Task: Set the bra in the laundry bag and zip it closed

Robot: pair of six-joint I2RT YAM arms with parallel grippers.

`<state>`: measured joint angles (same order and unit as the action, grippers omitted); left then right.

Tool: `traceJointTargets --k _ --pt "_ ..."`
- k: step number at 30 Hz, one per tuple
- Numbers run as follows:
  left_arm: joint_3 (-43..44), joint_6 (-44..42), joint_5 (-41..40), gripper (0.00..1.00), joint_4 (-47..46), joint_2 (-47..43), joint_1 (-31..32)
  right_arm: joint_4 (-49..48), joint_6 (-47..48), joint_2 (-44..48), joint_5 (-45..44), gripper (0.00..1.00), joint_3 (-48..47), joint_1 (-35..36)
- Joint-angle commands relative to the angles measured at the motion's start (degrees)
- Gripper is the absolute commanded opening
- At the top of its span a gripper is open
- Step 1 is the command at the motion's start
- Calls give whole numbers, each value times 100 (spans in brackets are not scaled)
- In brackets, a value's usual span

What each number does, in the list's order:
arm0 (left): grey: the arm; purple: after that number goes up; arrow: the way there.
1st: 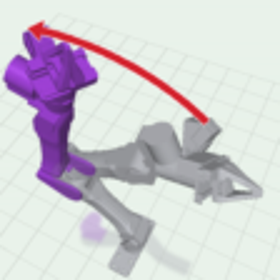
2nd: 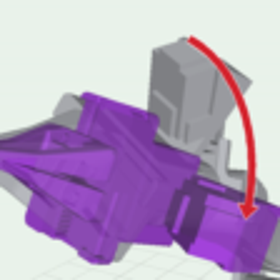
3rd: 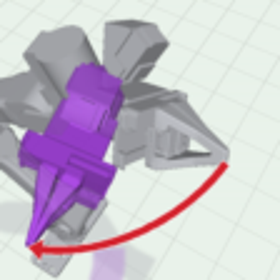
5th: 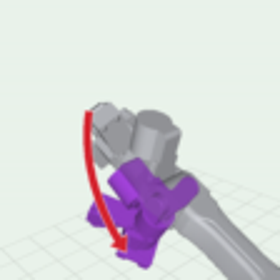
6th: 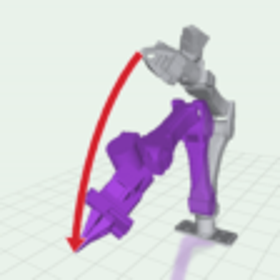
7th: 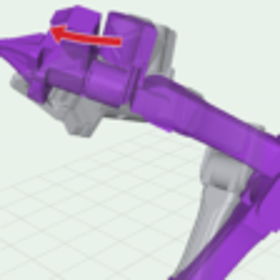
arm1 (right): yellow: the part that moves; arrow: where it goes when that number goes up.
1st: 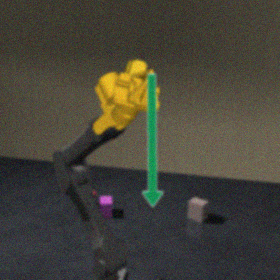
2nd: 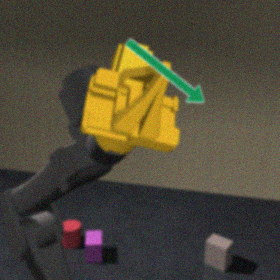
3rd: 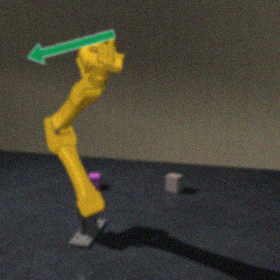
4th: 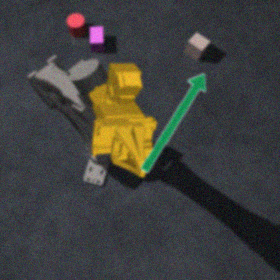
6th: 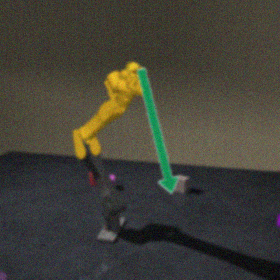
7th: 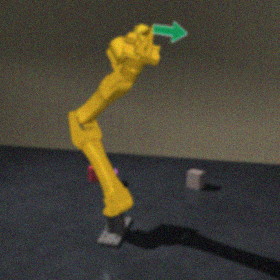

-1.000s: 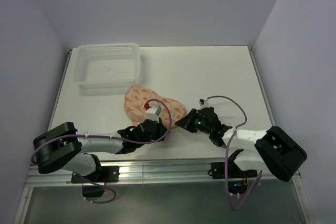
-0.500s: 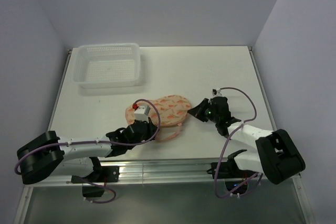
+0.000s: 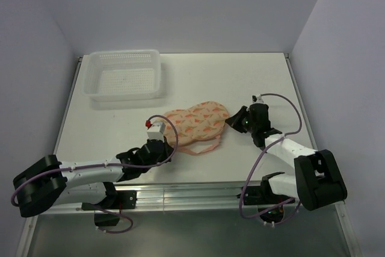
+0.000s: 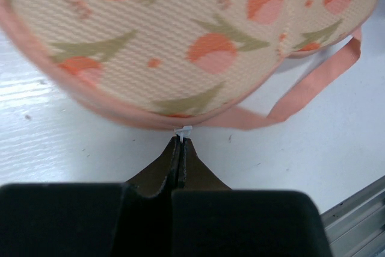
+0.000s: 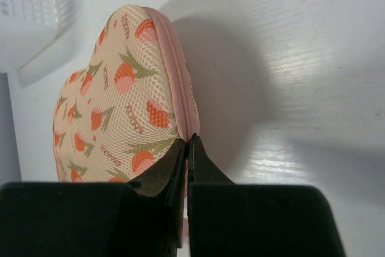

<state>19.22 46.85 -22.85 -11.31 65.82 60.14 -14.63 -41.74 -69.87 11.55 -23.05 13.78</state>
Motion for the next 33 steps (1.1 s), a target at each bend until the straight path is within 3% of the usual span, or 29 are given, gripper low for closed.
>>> traceJointTargets --k 1,6,8,10,12,16,21,29,33 --pt "-164 113 -228 0 392 -350 -64 -22 236 61 -390 0 -305 -287" --pt "-314 149 -132 0 429 -693 -73 -189 140 -1 75 3 -341 -350" --pt "-279 166 8 0 175 -659 -72 -137 122 122 294 44 -367 -306" --pt "-183 175 96 0 7 -475 -64 178 166 419 269 74 -411 -166" --pt "-51 193 289 0 -334 -238 -64 242 44 753 85 81 -211 132" --pt "186 272 562 0 -872 211 -64 120 -588 1614 -346 82 317 1089" --pt "521 211 773 0 -1233 624 67 -820 -1722 1564 -548 80 959 2372" --pt "486 281 800 0 -1356 809 261 -1779 -1970 281 -277 73 626 2753" --pt "424 334 817 0 -1418 853 288 -1990 -1979 -298 -189 61 389 2849"
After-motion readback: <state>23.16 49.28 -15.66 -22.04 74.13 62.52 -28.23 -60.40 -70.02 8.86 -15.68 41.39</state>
